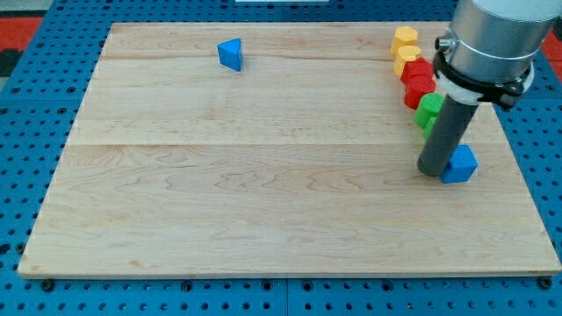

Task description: Move your arm to the top center

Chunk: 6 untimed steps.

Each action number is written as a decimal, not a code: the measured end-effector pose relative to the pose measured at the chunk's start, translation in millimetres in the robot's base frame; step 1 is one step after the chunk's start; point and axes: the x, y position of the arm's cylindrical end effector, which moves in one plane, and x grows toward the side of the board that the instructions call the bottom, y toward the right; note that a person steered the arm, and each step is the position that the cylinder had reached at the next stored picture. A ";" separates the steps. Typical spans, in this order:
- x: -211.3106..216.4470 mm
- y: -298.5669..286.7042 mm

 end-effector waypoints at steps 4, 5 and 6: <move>-185.8 -126.0; -262.2 -181.5; -294.5 -242.4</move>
